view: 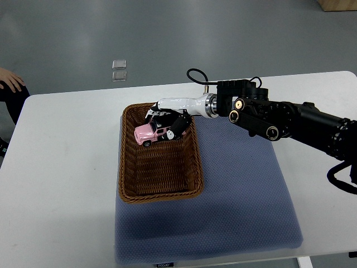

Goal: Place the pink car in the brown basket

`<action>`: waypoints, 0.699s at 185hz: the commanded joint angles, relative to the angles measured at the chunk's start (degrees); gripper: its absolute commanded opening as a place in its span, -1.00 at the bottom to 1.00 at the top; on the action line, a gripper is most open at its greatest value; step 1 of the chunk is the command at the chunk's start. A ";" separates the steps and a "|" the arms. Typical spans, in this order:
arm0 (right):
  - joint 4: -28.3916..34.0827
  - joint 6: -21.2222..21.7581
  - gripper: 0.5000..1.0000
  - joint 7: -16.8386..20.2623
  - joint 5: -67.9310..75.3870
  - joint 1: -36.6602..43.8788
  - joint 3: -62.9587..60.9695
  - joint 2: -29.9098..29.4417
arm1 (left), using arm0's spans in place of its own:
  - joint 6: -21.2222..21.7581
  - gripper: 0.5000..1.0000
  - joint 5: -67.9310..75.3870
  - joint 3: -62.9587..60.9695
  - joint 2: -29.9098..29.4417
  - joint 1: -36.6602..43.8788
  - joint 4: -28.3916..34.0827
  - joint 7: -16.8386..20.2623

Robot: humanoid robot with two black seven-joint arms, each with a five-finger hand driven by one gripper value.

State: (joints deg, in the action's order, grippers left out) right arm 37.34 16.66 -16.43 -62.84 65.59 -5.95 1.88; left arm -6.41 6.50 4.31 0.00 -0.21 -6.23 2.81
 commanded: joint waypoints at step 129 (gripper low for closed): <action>-0.43 4.61 0.57 9.14 45.79 -9.43 -19.45 13.58 | -0.01 1.00 0.00 0.00 0.00 0.04 0.07 0.00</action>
State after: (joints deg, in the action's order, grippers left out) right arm 37.02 21.14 -9.29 -24.06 59.23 -22.28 14.33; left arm -6.43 6.50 4.31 0.00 -0.19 -6.21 2.81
